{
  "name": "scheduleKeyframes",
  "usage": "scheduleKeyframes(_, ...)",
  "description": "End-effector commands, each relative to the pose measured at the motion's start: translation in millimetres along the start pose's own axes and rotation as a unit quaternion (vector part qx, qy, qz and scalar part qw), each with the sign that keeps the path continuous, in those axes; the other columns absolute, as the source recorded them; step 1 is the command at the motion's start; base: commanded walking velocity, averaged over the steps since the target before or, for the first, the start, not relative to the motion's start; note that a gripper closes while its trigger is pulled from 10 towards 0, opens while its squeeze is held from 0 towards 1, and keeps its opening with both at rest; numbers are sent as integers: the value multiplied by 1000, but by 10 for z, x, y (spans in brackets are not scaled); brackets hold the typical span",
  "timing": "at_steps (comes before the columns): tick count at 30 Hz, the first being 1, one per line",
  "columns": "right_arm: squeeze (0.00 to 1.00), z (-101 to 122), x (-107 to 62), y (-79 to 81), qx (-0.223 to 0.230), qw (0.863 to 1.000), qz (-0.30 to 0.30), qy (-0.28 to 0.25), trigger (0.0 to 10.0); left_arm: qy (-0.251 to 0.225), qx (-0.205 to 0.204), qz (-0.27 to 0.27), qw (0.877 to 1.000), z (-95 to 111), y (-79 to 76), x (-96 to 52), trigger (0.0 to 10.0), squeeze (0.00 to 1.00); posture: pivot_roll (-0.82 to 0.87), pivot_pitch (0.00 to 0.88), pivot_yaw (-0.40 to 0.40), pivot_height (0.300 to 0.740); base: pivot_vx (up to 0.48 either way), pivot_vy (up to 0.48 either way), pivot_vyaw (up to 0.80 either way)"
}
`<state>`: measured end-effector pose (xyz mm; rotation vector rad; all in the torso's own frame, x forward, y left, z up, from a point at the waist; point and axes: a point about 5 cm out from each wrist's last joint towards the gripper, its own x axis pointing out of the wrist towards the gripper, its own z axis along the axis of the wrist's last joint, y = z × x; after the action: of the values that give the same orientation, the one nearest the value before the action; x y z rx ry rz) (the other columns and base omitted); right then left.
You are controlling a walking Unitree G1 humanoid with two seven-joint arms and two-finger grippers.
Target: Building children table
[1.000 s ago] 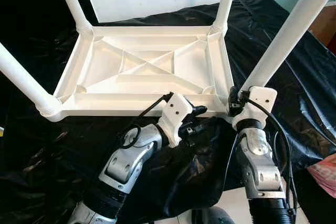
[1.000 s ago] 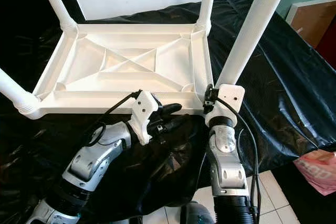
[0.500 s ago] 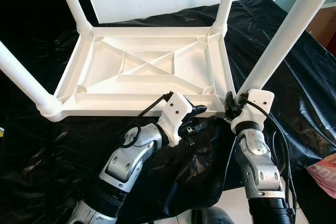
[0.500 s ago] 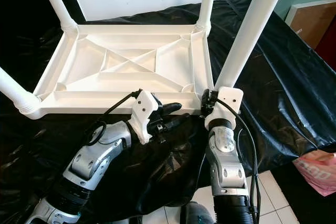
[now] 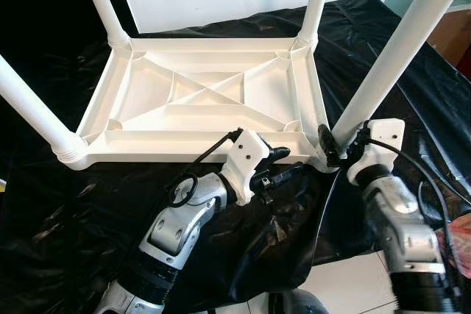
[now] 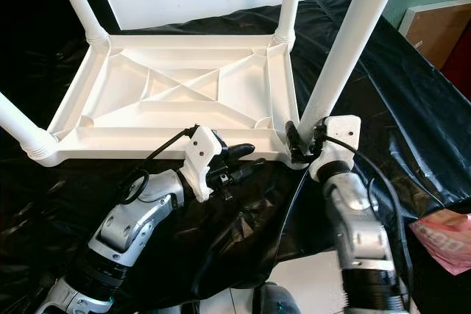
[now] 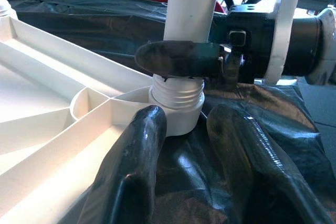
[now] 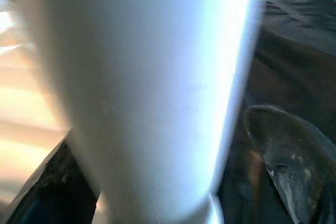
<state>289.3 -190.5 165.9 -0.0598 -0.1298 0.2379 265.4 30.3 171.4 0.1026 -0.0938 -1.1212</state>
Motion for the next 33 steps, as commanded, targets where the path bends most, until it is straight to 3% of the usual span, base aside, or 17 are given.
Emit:
scheduleKeyframes(1, 0, -45, 2, 33, 7, 1000, 26, 6, 10000, 4, -2, -24, 1000, -34, -52, 8, 10000, 0, -60, 135, -8, 740, 0, 0, 0)
scheduleKeyframes(3, 0, -63, 32, 52, -11, 996, 89, 13, 10000, 7, -2, -33, 999, -46, -85, 4, 10000, 0, -55, 133, -7, 740, 0, 0, 0)
scheduleKeyframes(13, 0, -67, 75, 68, -27, 991, 131, 16, 10000, 11, 0, -37, 999, -61, -100, 4, 10000, 0, -49, 133, -7, 740, 0, 0, 0)
scheduleKeyframes(14, 0, -66, 124, 55, -44, 988, 149, 19, 4824, 13, 0, -38, 999, -62, -109, 4, 10000, 0, -41, 134, -9, 740, 0, 0, 0)
scheduleKeyframes(15, 0, -66, 124, 55, -44, 988, 149, 19, 4824, 13, 0, -38, 999, -62, -109, 4, 10000, 0, -41, 134, -9, 740, 0, 0, 0)
scheduleKeyframes(16, 0, -75, 157, 22, -57, 985, 160, 24, 0, 15, 2, -38, 999, -65, -112, -2, 10000, 0, -34, 135, -14, 740, 0, 0, 0)
scheduleKeyframes(22, 0, -120, 157, -52, -70, 983, 165, 37, 0, 17, 2, -31, 999, -65, -112, -25, 10000, 0, -23, 139, -21, 740, 0, 0, 0)
scheduleKeyframes(23, 0, -137, 147, -64, -67, 984, 162, 40, 549, 17, 2, -30, 999, -64, -116, -31, 10000, 0, -23, 142, -19, 740, 0, 0, 0)
scheduleKeyframes(26, 0, -148, 141, -71, -66, 984, 161, 41, 549, 17, 2, -30, 999, -64, -120, -35, 10000, 0, -23, 142, -19, 740, 0, 0, 0)
scheduleKeyframes(27, 0, -169, 137, -77, -63, 986, 151, 46, 10000, 17, 1, -30, 999, -64, -124, -39, 10000, 0, -27, 143, -16, 740, 0, 0, 0)
scheduleKeyframes(33, 0, -237, 130, -83, -56, 993, 90, 59, 10000, 18, 0, -31, 999, -68, -127, -34, 10000, 0, -33, 148, -13, 740, 0, 0, 0)
